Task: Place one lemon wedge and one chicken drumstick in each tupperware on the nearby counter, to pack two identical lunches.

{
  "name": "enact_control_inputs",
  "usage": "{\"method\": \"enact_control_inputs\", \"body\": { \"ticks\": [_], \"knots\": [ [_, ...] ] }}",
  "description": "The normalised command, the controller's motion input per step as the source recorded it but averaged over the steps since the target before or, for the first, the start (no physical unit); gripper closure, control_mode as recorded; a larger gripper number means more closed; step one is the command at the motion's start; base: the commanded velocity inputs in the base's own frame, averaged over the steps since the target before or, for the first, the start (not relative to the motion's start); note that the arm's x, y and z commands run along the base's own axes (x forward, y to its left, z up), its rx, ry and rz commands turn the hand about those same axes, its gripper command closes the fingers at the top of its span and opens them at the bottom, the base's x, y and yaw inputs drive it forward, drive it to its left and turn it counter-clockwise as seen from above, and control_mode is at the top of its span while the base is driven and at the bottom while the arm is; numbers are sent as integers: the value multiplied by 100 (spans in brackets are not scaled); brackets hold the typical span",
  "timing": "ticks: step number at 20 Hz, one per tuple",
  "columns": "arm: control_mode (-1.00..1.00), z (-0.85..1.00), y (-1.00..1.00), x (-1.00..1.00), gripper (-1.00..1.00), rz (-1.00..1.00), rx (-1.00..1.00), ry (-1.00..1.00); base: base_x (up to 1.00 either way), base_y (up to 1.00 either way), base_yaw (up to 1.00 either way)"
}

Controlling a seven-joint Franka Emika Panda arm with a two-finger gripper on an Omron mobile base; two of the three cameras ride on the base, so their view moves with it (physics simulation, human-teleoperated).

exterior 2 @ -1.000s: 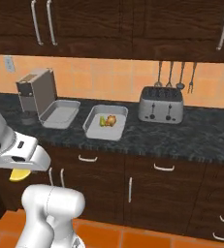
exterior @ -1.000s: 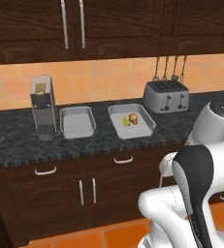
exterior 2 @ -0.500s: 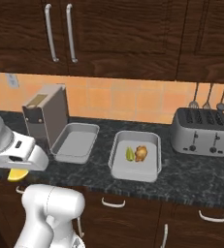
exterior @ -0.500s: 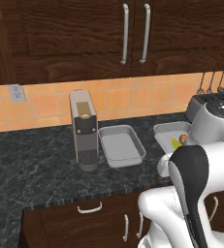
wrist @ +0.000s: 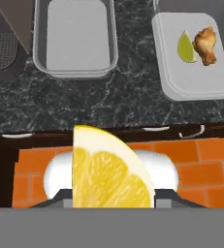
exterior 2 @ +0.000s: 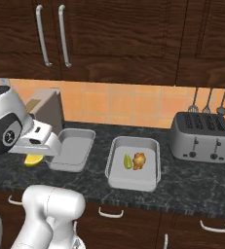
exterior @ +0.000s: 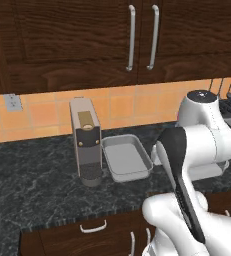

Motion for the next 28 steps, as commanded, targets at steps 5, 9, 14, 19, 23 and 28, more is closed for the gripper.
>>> {"method": "enact_control_inputs", "body": {
  "ticks": [5, 9, 14, 19, 23, 28],
  "knots": [
    [-100, -88, 30, 100, 100, 0, 0, 13, 0, 0, 0],
    [-100, -100, 30, 100, 100, 4, 0, 30, 0, 0, 0],
    [-100, -60, 1, 100, 100, 21, 3, 32, 0, 0, 0],
    [-100, 25, -1, 100, 100, 22, 18, 8, 0, 0, 0],
    [-100, -11, 1, 100, 100, 8, 3, 9, 0, 0, 0],
    [-100, -87, 6, 99, 100, 2, -2, 9, 0, 0, 0]
  ]
}}
